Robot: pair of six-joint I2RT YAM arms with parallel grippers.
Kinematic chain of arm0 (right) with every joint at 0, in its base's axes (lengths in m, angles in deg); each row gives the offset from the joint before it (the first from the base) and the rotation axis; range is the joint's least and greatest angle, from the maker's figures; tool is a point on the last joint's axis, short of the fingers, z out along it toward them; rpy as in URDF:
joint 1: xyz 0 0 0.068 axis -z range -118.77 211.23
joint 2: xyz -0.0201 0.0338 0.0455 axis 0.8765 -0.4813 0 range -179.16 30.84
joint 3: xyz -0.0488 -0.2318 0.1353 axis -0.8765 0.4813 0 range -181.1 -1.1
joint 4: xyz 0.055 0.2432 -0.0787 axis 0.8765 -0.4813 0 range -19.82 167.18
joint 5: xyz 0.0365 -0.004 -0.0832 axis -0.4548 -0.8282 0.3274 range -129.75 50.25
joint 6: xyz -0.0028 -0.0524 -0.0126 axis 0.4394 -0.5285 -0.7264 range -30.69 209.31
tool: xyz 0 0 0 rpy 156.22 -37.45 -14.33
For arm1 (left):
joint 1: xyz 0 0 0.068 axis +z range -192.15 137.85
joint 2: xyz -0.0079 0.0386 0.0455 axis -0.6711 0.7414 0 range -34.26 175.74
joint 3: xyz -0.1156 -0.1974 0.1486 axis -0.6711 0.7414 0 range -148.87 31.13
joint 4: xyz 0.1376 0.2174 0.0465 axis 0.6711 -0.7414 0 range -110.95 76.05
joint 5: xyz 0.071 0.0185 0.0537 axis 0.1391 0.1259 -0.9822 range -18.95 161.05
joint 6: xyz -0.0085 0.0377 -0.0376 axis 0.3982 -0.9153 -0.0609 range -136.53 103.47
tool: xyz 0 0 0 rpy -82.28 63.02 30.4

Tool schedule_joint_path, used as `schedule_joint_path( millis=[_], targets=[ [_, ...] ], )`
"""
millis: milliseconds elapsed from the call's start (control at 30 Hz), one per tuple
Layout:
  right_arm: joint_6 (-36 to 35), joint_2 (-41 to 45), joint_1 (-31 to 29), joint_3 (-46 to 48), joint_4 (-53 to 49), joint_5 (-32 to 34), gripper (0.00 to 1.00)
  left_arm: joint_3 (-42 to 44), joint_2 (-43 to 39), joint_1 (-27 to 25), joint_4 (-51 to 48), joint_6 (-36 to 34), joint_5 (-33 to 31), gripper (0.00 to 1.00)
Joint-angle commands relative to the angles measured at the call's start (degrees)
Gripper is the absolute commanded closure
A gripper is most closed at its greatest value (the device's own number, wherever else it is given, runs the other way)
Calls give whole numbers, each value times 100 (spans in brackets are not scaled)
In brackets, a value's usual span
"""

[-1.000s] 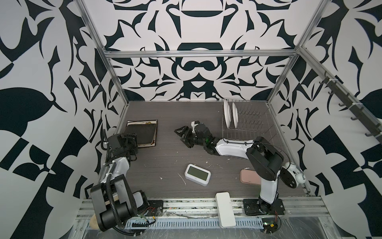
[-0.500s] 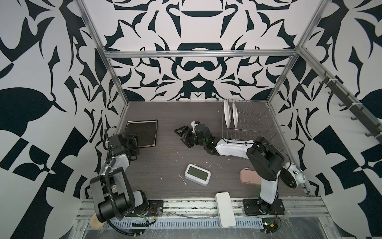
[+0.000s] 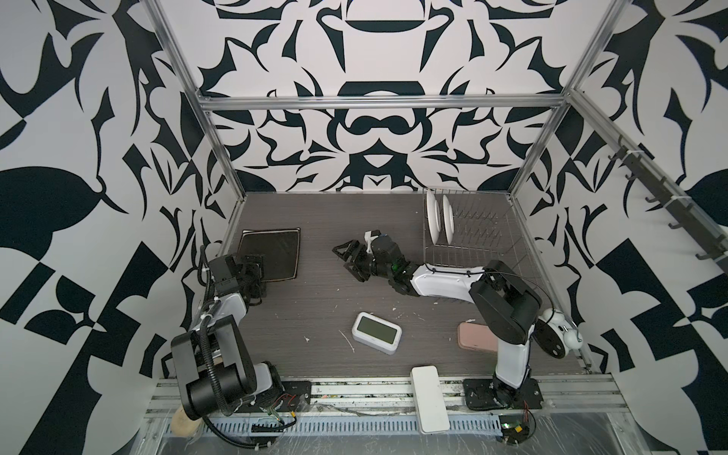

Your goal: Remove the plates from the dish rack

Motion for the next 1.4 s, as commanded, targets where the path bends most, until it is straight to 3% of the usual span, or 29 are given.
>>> schedule_joint_path(
  millis=[0,200,800,1367],
  targets=[
    [-84,382,-35,16,118,56,16,-187,-22,16,20,-37,-1,5],
    [-101,413,-30,29,94,57,16,-242,-45,20,-233,-93,-63,0],
    [-160,663,-30,192,-55,130,16,-295,-279,18,-845,-266,-169,1],
    [-520,1600,-35,585,-661,462,16,-198,-1703,22,-1705,-371,-152,1]
  ],
)
